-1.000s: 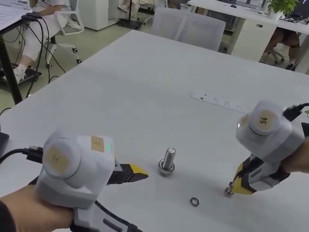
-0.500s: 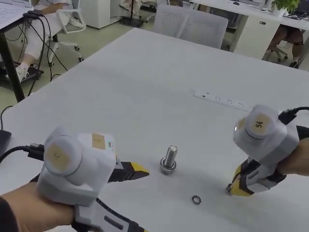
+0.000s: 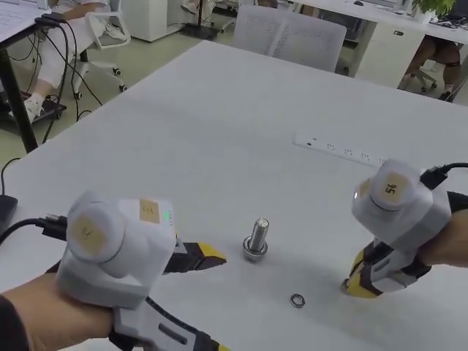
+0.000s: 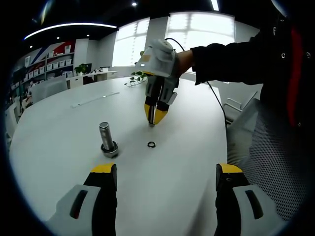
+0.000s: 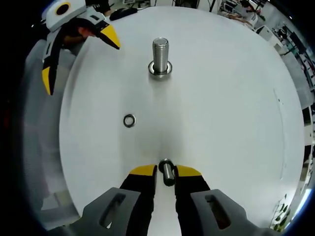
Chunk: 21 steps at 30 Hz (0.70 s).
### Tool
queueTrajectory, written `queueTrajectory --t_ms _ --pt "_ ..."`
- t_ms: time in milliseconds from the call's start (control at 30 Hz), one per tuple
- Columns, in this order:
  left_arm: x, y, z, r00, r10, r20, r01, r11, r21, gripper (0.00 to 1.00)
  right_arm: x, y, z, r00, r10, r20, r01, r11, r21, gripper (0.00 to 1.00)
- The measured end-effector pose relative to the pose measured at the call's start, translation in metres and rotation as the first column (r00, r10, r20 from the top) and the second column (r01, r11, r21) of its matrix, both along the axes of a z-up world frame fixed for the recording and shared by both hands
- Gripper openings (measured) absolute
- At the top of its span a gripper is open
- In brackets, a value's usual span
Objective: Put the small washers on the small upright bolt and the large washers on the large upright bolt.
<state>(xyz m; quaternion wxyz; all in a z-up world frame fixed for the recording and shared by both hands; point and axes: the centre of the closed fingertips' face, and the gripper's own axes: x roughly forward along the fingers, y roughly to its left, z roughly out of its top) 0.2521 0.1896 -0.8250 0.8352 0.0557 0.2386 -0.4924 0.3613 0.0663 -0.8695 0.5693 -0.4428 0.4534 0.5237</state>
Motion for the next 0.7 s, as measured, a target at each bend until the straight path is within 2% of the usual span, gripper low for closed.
queueTrajectory --t_ms 300,700 --pt "-0.0005 0.0 -0.0003 1.0 -0.002 -0.001 0.002 1.0 0.0 0.82 -0.0003 -0.0025 0.0004 1.0 -0.002 0.002 0.002 1.0 0.001 0.21" --pt "-0.001 -0.0006 -0.0012 1.0 -0.007 -0.002 0.007 1.0 0.002 0.82 -0.0008 -0.0085 0.0025 0.999 -0.035 0.0 0.035 0.999 0.027 0.34"
